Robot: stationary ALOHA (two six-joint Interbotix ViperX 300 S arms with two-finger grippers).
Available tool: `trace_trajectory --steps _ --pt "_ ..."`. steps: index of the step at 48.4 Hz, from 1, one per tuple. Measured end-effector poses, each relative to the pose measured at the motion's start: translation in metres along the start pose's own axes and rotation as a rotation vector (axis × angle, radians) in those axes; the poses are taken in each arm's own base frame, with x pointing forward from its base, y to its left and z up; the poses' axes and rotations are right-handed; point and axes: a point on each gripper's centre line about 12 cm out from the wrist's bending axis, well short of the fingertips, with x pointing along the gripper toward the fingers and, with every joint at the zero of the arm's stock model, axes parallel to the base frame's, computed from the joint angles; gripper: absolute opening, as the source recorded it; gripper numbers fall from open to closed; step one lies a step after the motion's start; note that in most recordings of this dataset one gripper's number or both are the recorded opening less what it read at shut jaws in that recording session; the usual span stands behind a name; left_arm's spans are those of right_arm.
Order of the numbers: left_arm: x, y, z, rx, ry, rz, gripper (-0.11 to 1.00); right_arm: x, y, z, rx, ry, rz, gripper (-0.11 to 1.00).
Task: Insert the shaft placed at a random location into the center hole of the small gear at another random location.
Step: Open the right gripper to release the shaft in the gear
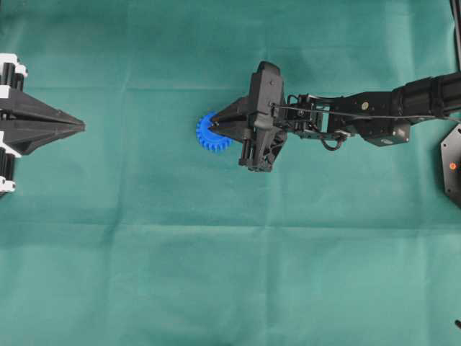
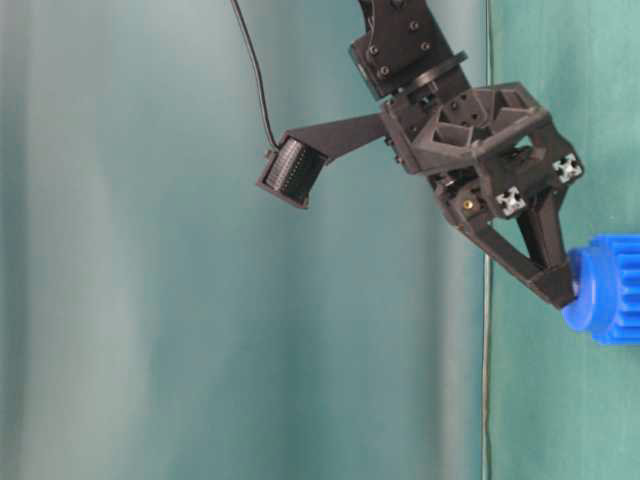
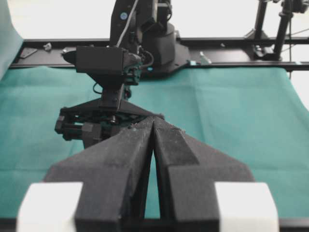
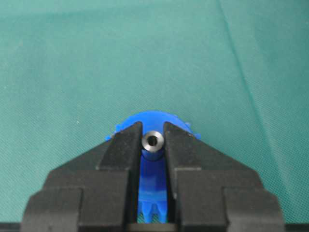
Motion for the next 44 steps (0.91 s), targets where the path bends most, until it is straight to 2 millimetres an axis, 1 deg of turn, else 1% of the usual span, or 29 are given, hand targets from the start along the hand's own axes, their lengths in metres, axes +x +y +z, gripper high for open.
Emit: trace_trajectory --steps 13,16,18,26,27,28,29,33,36,44 --pt "0.000 0.000 0.000 0.000 -0.002 0.000 0.00 0.000 0.000 0.000 0.000 0.000 0.000 0.14" --pt "0.000 0.000 0.000 0.000 0.000 0.000 0.00 0.000 0.000 0.000 0.000 0.000 0.000 0.16" --pt "0.000 0.000 0.000 0.000 -0.001 0.002 0.00 0.000 0.000 0.000 0.000 0.000 0.000 0.24" --pt "0.000 0.000 0.000 0.000 -0.002 0.000 0.00 0.000 0.000 0.000 0.006 0.000 -0.002 0.74" --pt "0.000 0.000 0.000 0.000 0.000 0.000 0.00 0.000 0.000 0.001 0.007 -0.001 -0.003 0.79" --pt "0.000 0.000 0.000 0.000 -0.003 0.000 0.00 0.000 0.000 0.000 0.007 0.000 -0.003 0.82" --pt "0.000 0.000 0.000 0.000 0.000 0.000 0.00 0.000 0.000 0.000 0.007 0.000 -0.003 0.82" --pt "0.000 0.000 0.000 0.000 -0.002 0.000 0.00 -0.001 0.000 0.001 0.009 -0.003 -0.003 0.74" --pt "0.000 0.000 0.000 0.000 0.000 0.000 0.00 -0.002 0.000 0.004 0.007 -0.011 -0.003 0.71" --pt "0.000 0.000 0.000 0.000 0.000 0.000 0.00 -0.013 0.000 0.019 0.008 -0.050 -0.002 0.72"
